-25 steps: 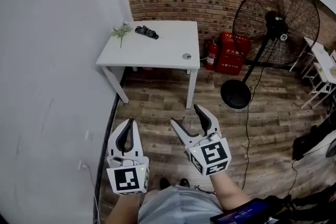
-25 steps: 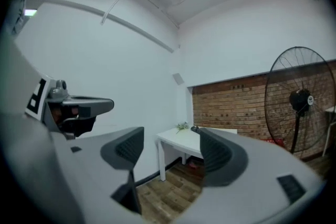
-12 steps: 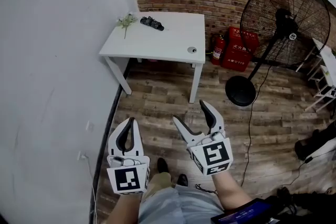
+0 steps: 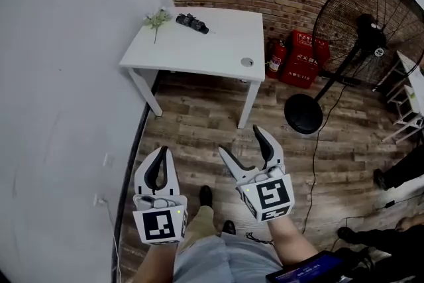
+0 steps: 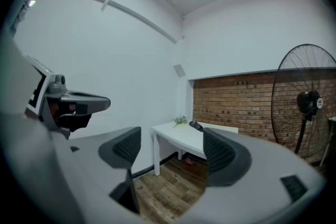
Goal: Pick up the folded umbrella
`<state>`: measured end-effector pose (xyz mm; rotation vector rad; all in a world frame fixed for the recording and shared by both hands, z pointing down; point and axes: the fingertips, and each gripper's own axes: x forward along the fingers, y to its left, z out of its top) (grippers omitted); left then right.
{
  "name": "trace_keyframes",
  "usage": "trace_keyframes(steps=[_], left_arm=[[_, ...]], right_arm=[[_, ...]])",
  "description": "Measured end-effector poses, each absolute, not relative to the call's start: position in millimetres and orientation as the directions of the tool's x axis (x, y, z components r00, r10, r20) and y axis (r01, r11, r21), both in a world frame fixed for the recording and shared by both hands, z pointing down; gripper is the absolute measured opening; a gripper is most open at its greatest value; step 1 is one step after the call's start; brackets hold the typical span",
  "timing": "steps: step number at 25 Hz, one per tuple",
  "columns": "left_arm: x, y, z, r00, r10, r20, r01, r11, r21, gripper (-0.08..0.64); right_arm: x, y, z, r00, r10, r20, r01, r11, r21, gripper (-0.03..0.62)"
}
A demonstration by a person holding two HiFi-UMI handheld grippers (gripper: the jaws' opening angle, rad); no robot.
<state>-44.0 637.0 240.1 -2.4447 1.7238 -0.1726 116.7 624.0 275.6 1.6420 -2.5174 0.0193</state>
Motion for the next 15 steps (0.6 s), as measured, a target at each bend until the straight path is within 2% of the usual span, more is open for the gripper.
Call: trace_keyframes(steps=[15], left_arm=[[-83.5, 485.4, 253.2, 0.369, -0.929, 0.039, -0.917, -0.37, -0.15, 0.006]], right_arm=[[72.8, 475.4, 286.4, -0.373, -0.917, 0.139, -0.92, 0.386, 0.075, 0.37]])
